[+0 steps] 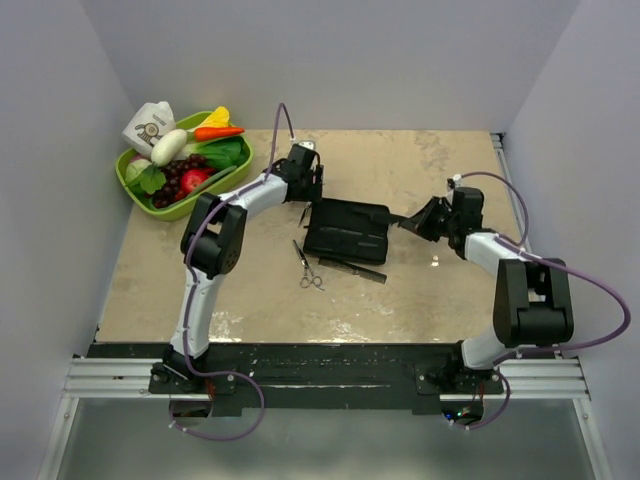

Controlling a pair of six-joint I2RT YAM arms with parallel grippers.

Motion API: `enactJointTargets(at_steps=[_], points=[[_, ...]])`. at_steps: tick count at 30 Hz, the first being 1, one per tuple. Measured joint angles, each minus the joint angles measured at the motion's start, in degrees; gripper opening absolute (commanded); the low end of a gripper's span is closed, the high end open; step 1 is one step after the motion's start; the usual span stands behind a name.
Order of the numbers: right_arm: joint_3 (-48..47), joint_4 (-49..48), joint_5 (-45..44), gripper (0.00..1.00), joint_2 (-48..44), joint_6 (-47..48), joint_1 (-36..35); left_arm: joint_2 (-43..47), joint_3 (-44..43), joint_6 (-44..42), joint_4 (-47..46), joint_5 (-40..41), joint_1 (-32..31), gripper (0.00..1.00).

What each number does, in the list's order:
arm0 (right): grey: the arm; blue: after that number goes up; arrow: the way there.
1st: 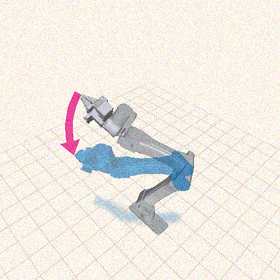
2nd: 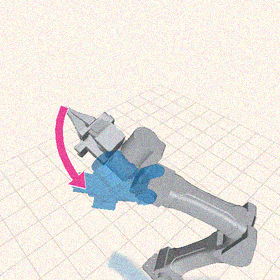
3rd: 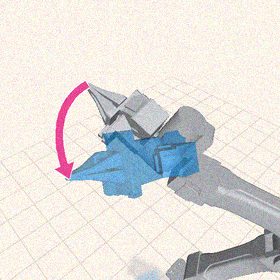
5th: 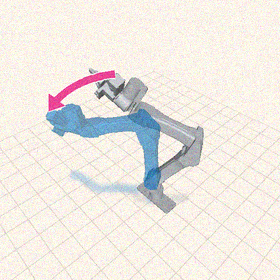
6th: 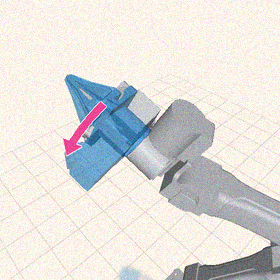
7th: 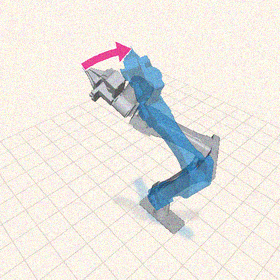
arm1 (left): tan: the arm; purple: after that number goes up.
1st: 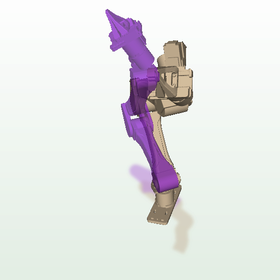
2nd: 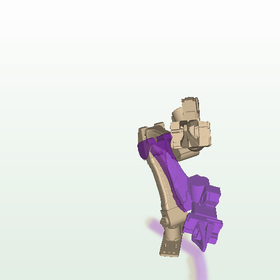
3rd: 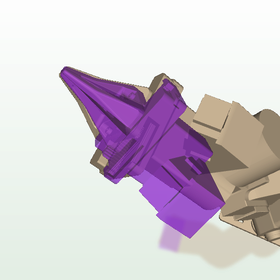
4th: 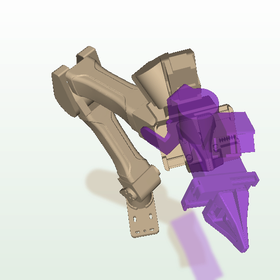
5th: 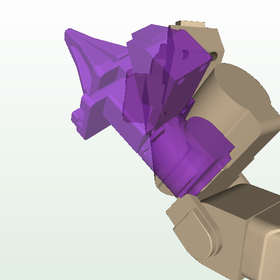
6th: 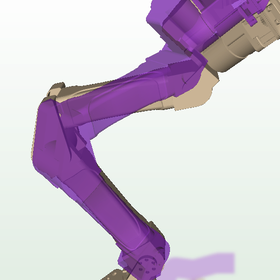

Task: Sort the hair-cutting tools
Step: Place the comb in the hairdressing tool bag.

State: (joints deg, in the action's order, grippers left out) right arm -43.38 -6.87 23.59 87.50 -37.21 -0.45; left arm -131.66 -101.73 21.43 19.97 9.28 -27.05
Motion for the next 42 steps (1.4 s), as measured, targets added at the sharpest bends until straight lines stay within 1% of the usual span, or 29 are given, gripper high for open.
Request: enactJointTargets(at_steps=[5,12,20,24,32,36,42], points=[[-4.15,3.23,2.08,0.00,4.26,2.38,0.15,0.57,1.36,0.22,-1.11,1.44,-0.52,0.74],[-12.70,11.74,4.87,0.00,10.54,8.39,0.17,1.51,3.39,0.46,-2.86,1.46,-0.52,0.74],[-25.97,20.50,10.01,0.00,21.97,15.47,0.02,1.79,4.04,0.44,-3.63,1.36,-0.52,0.74],[-31.45,24.63,10.40,0.00,26.93,18.64,-0.63,1.79,4.04,0.44,-3.65,1.18,-0.52,0.73],[-40.37,29.33,9.55,0.00,32.44,22.34,-2.23,1.79,4.02,0.44,-3.65,1.09,-0.52,0.73],[-42.18,30.12,8.92,0.00,33.40,22.86,-2.95,1.79,4.02,0.42,-3.65,1.11,-0.52,0.73],[-41.22,28.09,7.45,0.00,33.31,21.11,-5.29,1.79,4.02,0.42,-3.65,1.14,-0.55,0.73]])
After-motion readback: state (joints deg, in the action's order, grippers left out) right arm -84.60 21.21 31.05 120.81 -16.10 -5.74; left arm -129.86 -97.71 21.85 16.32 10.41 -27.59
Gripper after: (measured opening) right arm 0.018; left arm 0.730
